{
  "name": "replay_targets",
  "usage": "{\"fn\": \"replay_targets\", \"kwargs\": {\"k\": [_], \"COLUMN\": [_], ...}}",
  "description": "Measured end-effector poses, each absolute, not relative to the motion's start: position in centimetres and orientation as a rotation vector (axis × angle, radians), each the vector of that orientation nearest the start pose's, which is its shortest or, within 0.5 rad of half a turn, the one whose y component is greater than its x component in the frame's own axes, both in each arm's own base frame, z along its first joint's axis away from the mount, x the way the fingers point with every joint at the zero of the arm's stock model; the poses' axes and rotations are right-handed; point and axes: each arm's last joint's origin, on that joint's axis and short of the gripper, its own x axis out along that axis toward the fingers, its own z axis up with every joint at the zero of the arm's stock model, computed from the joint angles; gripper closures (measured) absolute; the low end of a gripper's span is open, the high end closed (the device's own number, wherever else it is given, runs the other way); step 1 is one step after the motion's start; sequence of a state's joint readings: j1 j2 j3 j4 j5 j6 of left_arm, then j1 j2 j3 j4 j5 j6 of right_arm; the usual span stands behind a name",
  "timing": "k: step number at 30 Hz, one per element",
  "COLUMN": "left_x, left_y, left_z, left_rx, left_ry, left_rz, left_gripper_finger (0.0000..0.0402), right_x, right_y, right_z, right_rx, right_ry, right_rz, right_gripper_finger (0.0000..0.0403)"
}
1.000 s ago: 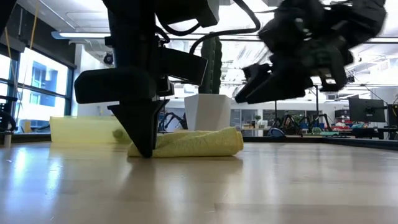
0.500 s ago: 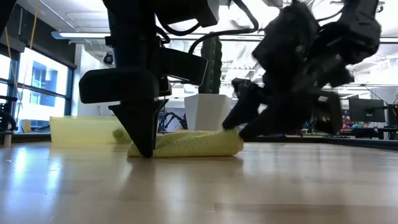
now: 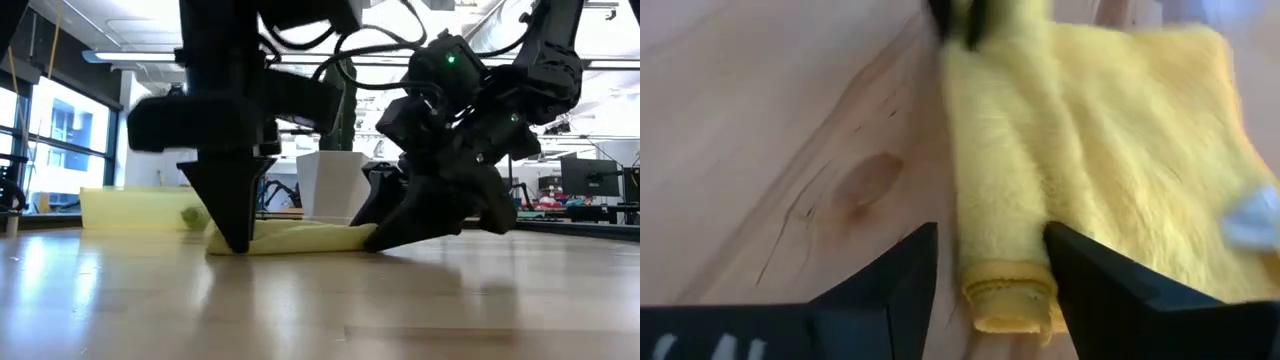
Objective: Roll microfiber towels into tight, uniform cylinder then place into a basket
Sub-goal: Roll the yellow microfiber towel
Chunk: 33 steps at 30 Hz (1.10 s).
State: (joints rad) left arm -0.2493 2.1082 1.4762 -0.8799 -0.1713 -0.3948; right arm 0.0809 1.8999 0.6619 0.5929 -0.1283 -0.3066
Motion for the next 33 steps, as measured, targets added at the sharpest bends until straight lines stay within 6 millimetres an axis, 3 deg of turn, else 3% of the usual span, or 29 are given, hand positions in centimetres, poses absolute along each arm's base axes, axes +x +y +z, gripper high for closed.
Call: {"fn": "replay_targets", "kwargs": {"k": [5, 13, 18, 27, 33], "left_x": [39.2, 39.3, 38.9, 38.4, 38.7], "left_y": [-9.8, -9.8, -10.1, -10.7, -9.9], "left_z": [15.4, 17.0, 18.2, 18.5, 18.7], "left_rx": [-0.029, -0.016, 0.043, 0.309, 0.381], "left_ry": [1.446, 1.478, 1.512, 1.426, 1.379], "left_rz": [0.155, 0.165, 0.219, 0.376, 0.462], "left_gripper_finger": [0.0363, 0.0363, 0.0363, 0.0363, 0.0363], "right_x": [31.7, 31.6, 31.5, 31.3, 31.1], "right_y": [2.4, 2.1, 1.6, -1.6, -2.9], "right_z": [8.2, 8.0, 7.9, 8.4, 8.5], "right_rx": [-0.168, -0.036, 0.227, 0.815, 0.973], "right_ry": [0.647, 0.696, 0.731, 0.792, 0.813], "right_rz": [0.232, 0.181, 0.161, 0.253, 0.249], "right_gripper_finger": [0.0265, 0.0391, 0.0385, 0.0395, 0.0395]}}
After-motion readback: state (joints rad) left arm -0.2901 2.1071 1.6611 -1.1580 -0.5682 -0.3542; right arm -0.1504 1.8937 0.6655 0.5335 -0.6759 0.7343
